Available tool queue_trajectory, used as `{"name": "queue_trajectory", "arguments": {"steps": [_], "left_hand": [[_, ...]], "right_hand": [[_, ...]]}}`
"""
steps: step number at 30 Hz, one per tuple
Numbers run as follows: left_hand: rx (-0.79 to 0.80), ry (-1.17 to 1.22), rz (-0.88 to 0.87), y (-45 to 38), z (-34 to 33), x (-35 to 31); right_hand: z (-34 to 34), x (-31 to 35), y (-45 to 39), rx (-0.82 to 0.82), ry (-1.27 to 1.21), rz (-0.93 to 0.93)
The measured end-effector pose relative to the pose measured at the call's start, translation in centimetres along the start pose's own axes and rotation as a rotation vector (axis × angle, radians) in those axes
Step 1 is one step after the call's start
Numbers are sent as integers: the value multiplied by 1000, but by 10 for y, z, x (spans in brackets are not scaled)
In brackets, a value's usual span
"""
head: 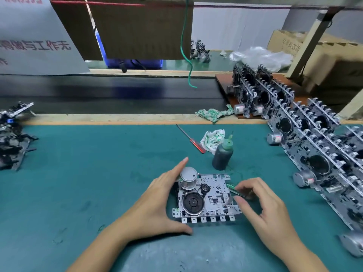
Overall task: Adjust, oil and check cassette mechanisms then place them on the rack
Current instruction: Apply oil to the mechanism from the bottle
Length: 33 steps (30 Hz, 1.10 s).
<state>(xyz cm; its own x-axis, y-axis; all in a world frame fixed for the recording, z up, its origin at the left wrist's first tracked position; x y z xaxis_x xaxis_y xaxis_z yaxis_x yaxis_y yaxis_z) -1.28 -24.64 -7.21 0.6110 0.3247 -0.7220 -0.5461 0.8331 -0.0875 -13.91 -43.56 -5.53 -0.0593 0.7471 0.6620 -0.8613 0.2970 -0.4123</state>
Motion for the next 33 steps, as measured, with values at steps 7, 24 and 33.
{"name": "queue_trajectory", "arguments": {"steps": [7, 24, 33], "left_hand": [[-89, -116, -31, -4, -4, -13], [-21, -16, -32, -3, -5, -6], [-40, -11, -28, -6, -6, -3]], "right_hand": [[-3, 2, 0, 26, -2, 7], [15, 14, -40, -121, -112, -142], [-33, 29, -44, 716, 410, 128]]}}
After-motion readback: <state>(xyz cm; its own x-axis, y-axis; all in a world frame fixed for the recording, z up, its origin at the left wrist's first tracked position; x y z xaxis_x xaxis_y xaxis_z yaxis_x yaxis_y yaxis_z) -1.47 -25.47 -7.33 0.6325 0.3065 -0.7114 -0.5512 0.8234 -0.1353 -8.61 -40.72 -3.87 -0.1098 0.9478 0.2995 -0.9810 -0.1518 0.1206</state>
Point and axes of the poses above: each hand's wrist, its own y-axis away from the middle knuckle, its own z-axis out of the back of the hand, x = y × z, the point moved 5 cm from there along -y, towards the middle knuckle, and after that the axes turned 2 degrees about -y, right-handed, at the moved point
